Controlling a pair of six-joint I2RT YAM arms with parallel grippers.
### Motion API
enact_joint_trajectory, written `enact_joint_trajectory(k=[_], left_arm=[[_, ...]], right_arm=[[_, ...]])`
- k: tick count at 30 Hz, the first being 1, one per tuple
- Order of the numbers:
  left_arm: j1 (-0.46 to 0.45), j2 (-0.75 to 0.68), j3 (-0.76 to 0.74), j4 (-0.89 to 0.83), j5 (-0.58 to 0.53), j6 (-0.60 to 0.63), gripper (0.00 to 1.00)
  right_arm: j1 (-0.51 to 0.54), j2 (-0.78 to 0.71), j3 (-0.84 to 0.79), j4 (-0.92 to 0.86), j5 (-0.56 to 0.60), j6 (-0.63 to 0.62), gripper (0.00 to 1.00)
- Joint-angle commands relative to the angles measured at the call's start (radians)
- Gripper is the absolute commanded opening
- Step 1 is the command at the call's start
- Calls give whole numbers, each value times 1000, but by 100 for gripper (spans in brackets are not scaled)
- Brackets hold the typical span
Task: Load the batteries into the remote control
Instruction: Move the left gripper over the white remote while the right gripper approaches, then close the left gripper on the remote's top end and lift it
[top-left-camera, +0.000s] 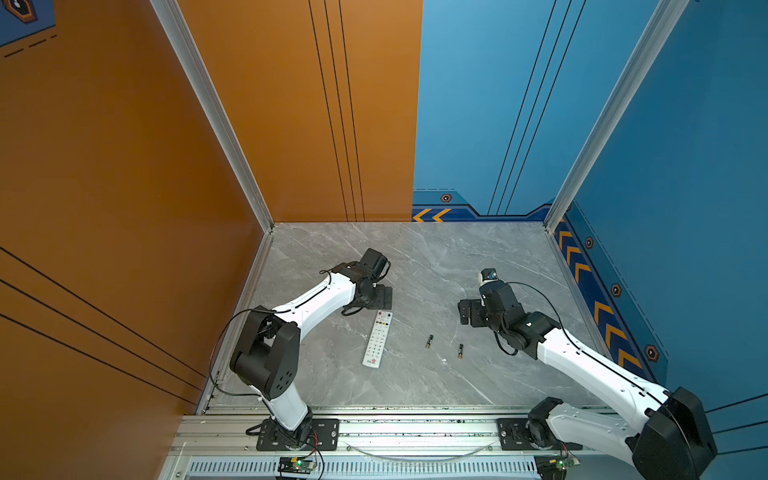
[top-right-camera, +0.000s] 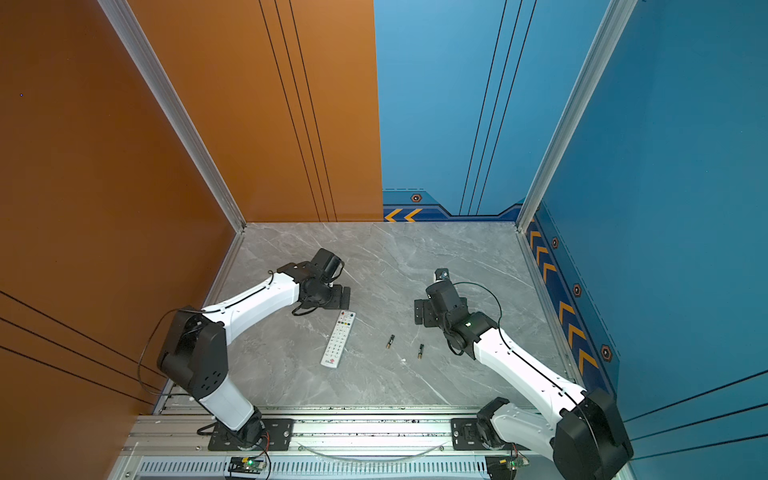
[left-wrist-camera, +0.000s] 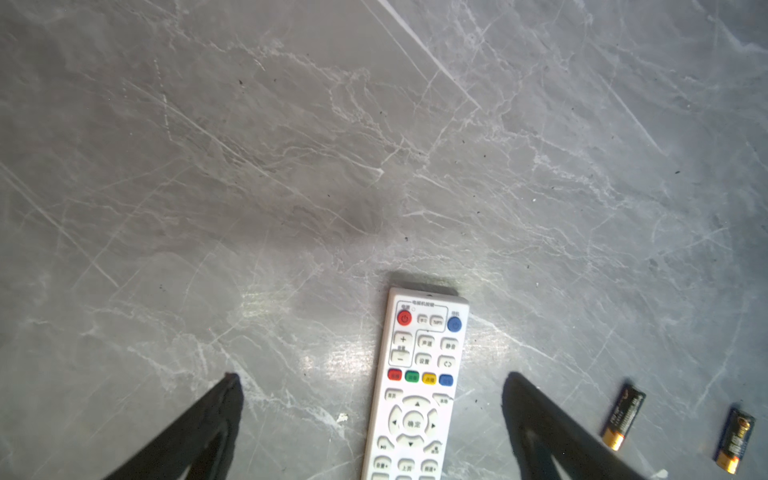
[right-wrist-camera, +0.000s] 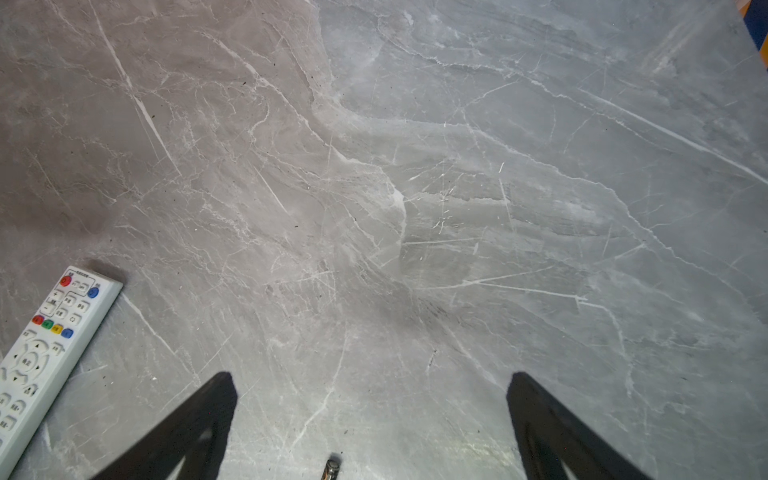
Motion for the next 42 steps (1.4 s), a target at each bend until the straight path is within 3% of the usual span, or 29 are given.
enact_joint_trajectory(k=[1, 13, 28, 42], left_arm=[[-33, 47, 38, -44, -29, 0, 98], [-87, 142, 48, -55, -66, -1, 100], [-113, 221, 60, -53, -67, -16, 88], [-122, 225, 50, -39, -59, -30, 63]], right_arm=[[2, 15, -15, 25, -11, 3, 100], [-5, 11, -41, 50, -8, 18, 100], [-8, 25, -45, 60, -3, 19, 100], [-14, 29, -48, 77, -10, 25, 100]])
